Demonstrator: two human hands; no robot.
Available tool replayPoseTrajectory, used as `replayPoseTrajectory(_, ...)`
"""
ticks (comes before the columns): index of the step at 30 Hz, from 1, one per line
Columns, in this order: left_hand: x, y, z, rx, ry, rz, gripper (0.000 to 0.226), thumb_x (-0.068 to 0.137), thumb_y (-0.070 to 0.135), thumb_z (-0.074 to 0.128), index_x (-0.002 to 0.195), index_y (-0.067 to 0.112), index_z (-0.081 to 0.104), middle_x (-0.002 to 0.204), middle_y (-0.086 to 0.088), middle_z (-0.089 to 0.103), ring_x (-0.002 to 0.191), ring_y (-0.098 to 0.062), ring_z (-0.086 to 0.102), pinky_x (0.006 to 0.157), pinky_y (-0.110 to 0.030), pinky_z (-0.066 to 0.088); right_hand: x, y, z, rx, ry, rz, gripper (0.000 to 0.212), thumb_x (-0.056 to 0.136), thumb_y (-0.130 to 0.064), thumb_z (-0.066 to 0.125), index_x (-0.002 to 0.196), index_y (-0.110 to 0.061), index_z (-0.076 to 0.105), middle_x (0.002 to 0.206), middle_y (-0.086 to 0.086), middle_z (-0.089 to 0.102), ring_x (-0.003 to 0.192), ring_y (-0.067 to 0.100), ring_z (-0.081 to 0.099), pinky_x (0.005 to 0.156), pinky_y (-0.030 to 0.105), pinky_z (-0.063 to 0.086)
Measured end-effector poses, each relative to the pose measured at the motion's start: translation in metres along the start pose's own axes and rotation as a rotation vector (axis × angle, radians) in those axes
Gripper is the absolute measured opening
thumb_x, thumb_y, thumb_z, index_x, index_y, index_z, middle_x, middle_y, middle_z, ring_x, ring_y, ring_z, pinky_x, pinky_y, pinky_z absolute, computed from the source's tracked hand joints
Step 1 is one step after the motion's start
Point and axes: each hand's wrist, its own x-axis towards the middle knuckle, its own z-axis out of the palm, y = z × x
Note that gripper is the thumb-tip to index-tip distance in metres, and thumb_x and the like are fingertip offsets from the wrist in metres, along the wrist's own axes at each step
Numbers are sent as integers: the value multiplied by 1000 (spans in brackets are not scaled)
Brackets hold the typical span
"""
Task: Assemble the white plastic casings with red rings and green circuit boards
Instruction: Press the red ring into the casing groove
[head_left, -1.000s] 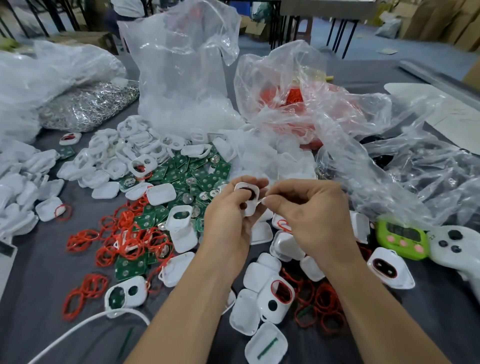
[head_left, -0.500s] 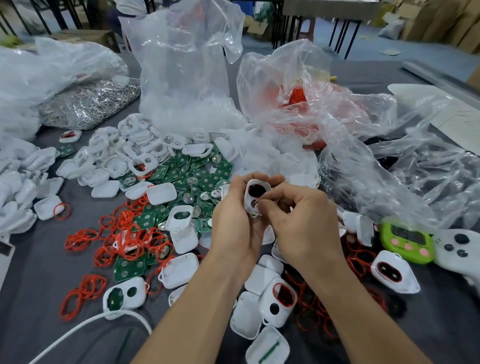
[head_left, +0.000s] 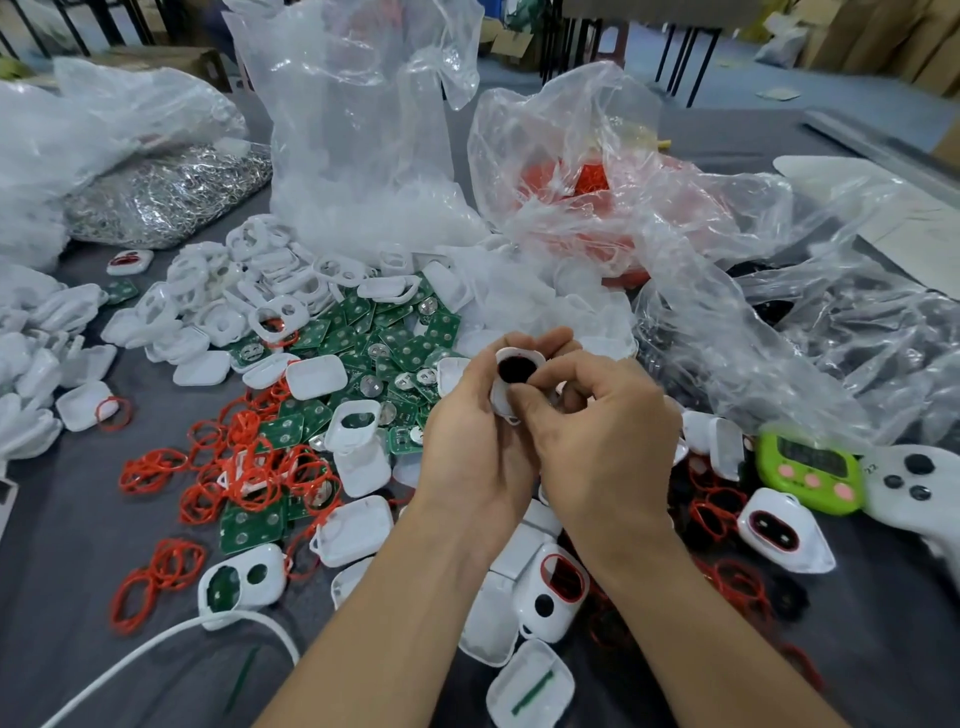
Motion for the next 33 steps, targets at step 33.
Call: replayPoseTrajectory(33, -1, 8, -20, 1054, 103, 472, 33, 98, 0, 62, 81, 21, 81, 64, -3, 74, 60, -10, 71, 58, -22, 59, 17, 23, -11, 157, -366, 153, 12, 88, -21, 75, 76, -24, 73, 59, -4, 71, 48, 8, 61, 49, 18, 46)
